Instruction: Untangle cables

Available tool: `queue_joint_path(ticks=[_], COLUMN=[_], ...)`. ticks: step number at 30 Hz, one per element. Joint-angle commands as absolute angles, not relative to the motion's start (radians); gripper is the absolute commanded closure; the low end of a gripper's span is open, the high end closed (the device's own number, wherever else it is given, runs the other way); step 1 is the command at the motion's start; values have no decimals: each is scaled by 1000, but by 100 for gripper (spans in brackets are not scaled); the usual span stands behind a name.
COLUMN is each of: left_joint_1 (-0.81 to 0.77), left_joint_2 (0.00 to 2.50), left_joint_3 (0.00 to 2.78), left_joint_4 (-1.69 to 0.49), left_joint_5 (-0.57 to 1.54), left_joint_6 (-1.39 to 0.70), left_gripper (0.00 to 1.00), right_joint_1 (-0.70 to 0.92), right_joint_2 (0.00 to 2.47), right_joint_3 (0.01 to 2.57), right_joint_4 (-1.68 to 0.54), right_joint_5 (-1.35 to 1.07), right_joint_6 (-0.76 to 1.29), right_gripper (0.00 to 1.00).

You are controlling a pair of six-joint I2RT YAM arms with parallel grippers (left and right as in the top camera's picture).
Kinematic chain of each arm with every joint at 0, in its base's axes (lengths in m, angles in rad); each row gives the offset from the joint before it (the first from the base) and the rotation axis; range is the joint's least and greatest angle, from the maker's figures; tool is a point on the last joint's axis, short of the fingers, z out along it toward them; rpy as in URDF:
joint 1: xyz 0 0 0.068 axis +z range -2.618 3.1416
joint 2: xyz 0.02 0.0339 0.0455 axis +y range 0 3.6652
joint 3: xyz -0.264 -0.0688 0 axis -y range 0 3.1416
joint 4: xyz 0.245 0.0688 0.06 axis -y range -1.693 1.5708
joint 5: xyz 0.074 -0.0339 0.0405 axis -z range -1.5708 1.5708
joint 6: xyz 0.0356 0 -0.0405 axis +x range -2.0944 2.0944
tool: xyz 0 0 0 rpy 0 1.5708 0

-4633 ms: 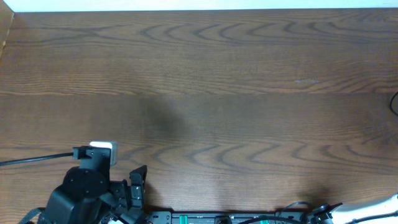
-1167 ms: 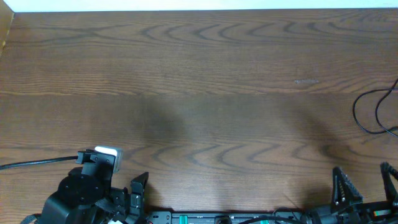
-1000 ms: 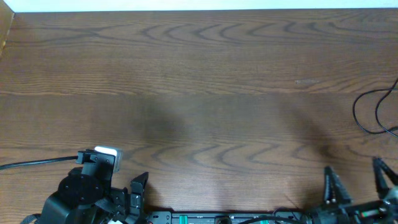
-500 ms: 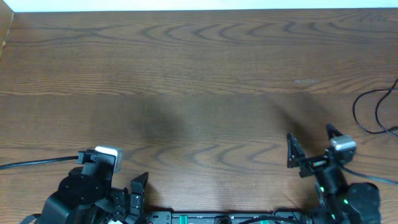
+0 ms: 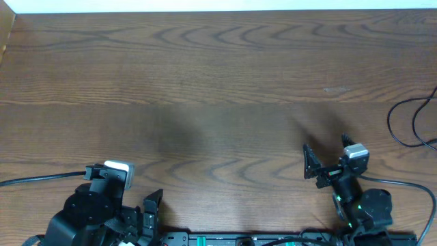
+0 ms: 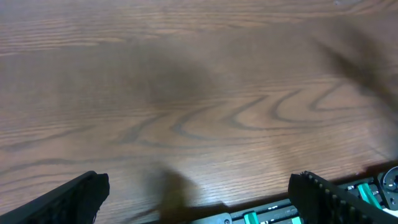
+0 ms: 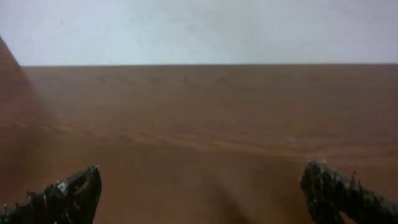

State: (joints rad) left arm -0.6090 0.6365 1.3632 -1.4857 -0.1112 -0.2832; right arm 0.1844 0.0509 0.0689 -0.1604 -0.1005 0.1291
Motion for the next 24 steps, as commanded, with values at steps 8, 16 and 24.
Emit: queue_joint_path(ticks=[8, 16, 24], left_joint_1=[-604, -604, -604], left_joint_2=[631, 631, 631], left_joint_3=[1361, 1361, 1361], left_joint_4=[-1488, -1487, -1476], left_joint_5=[-124, -125, -125], left_joint_6=[-266, -266, -266], left_gripper=[2, 2, 2], right_joint_1=[183, 183, 183], right_joint_2=[93, 98, 96], right_joint_3=[44, 44, 44], right_joint_4=[-160, -160, -160], right_joint_5=[9, 9, 9], right_joint_6=[126, 126, 126], right_gripper=[1, 1, 1])
